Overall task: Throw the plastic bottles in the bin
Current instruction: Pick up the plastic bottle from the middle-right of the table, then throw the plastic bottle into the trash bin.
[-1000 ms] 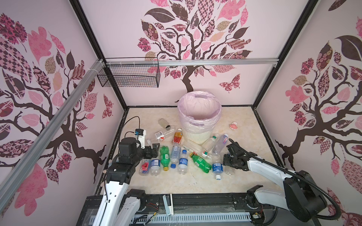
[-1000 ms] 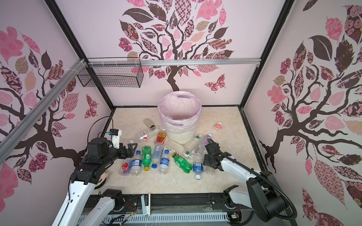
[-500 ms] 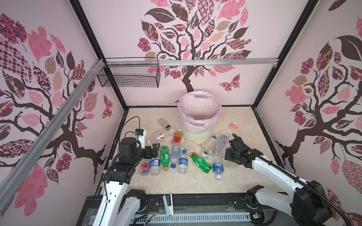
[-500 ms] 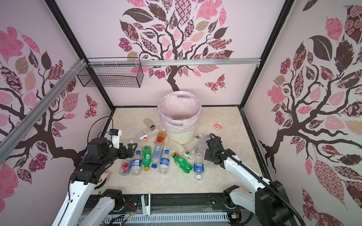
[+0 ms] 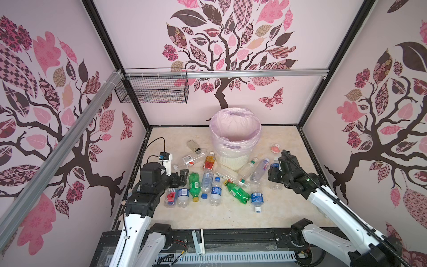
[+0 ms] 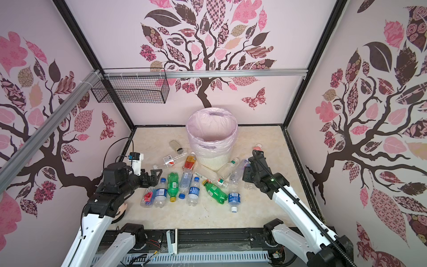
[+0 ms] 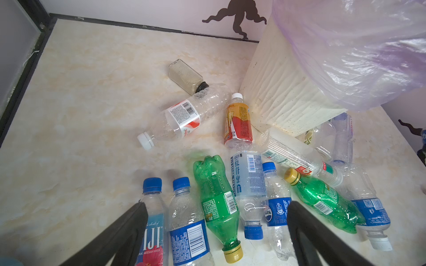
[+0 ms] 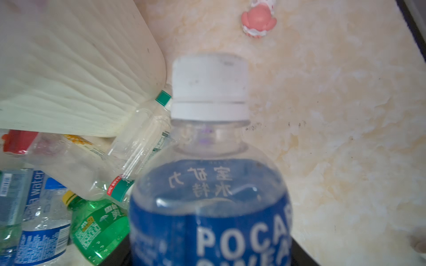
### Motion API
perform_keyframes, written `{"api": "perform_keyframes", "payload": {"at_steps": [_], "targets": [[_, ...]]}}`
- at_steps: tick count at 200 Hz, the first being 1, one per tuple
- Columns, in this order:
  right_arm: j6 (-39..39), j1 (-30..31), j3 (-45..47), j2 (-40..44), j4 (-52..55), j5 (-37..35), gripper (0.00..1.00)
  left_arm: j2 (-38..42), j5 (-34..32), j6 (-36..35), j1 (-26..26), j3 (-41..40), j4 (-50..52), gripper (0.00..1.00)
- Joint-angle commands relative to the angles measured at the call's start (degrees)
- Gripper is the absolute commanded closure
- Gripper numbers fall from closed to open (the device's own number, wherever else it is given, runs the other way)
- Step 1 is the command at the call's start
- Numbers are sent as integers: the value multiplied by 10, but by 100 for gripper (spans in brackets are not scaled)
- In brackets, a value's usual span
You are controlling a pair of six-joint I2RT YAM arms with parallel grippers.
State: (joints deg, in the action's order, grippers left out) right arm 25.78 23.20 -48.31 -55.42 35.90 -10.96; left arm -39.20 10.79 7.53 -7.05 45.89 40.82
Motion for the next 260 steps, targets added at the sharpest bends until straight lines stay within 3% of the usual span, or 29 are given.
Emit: {"api": "perform_keyframes", "payload": {"at_steps": [1,46,129,192,260], "targets": [[-34,3,-53,10,16,4,35,4,2,-5,2,-4,4,2],[-94,3,-128,0,2,67,36,3,0,-9,2,3,11,2],[-130,3,-273,-76,-46,182,37,7,-2,-9,2,8,16,2],[-126,2,-376,-157,-95,259,37,10,-7,-9,2,20,28,2],[-93,3,-455,-248,-159,296,37,18,-11,-9,2,24,35,2]]}}
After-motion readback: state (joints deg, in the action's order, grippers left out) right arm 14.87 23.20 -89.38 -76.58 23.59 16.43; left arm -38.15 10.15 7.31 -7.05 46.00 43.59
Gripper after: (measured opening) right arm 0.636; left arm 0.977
